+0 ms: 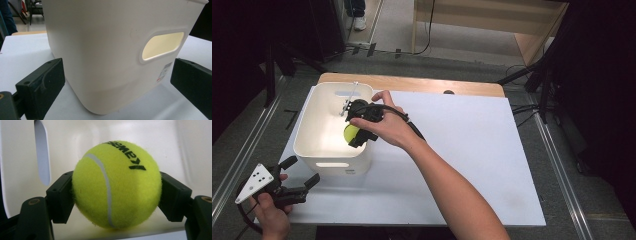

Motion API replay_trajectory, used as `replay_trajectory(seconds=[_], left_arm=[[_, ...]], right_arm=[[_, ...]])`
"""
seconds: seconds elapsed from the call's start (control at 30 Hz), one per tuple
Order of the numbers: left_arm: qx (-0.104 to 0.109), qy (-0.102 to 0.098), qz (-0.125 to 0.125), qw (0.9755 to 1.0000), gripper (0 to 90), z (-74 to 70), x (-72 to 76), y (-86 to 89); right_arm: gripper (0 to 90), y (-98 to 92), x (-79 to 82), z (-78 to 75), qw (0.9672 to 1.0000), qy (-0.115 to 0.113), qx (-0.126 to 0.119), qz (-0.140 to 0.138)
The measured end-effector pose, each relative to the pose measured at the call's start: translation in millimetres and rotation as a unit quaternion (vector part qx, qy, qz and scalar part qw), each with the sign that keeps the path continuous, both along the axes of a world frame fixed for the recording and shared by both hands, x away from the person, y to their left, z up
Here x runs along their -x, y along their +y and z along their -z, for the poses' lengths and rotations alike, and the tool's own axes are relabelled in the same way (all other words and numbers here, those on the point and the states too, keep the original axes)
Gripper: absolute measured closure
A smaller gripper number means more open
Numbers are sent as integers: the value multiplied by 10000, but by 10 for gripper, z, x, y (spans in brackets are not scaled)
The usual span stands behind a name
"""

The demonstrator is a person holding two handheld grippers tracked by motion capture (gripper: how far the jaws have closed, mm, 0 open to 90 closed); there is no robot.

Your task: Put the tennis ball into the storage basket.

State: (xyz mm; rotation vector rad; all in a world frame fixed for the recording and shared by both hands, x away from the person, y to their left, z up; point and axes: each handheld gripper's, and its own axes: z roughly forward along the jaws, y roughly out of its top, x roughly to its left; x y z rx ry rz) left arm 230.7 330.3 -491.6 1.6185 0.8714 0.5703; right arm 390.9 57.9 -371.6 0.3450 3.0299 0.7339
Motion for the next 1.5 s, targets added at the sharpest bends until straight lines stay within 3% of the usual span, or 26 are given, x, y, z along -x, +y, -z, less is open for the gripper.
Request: replay_trajectory(seconds=[0.17,0.23,0.4,0.8,1.33,1.5], left_arm=[[-2,-1,0,10000,0,-1,0,0],[1,-1,0,10000,0,0,0,-1],[-10,2,-3,10000,0,-1,1,-2],[-17,-11,3,10000,0,2,-2,-6],[-51,-19,-7,10000,0,6,-5,-8],[-46,-17,-7,10000,0,7,-5,-7]], right_arm=[[212,23,37,20,9998,-204,61,-21],[147,12,39,15,9998,-215,22,11],[111,-26,45,-12,9996,-250,-104,29],[110,-197,88,-160,9973,-412,-580,203],[94,-488,158,-204,9938,-508,-829,536],[0,-591,162,-189,9931,-498,-845,641]])
